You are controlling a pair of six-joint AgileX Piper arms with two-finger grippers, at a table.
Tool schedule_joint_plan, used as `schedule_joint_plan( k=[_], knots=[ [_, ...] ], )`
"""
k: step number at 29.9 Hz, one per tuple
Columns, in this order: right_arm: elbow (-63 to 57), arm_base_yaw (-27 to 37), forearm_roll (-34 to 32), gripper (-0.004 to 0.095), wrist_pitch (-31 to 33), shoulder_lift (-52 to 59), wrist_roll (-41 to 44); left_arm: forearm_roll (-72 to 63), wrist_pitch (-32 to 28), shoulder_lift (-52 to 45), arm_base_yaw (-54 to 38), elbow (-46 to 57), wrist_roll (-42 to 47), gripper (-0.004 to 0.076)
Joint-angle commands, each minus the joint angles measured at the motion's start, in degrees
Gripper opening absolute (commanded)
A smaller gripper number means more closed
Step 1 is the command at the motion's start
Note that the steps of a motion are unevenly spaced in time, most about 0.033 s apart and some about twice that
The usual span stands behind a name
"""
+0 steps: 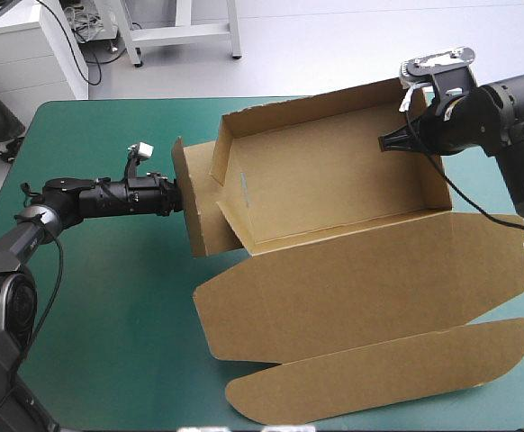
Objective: Fold the box
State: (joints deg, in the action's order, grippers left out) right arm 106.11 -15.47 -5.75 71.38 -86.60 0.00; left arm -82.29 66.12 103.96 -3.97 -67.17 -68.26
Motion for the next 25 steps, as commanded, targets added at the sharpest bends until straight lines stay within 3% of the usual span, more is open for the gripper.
schedule_joint_plan(
  k=[1, 17, 25],
  knots=[
    [1.5, 0.2, -0.3, -0.002, -0.4, 2.4, 0.0, -7.5, 8.3, -3.3, 0.2, -1.4, -0.6, 0.0421],
    [1.5, 0.2, 0.6, -0.002, -1.3, -1.7, 0.0, -8.0, 8.3, -18.6, 0.3, -1.4, 1.4, 0.0421],
    [1.5, 0.2, 2.5, -0.002, -1.3, -2.2, 0.0, -10.2, 8.2, -19.7, 4.0, -1.4, 4.7, 0.0422]
  ],
)
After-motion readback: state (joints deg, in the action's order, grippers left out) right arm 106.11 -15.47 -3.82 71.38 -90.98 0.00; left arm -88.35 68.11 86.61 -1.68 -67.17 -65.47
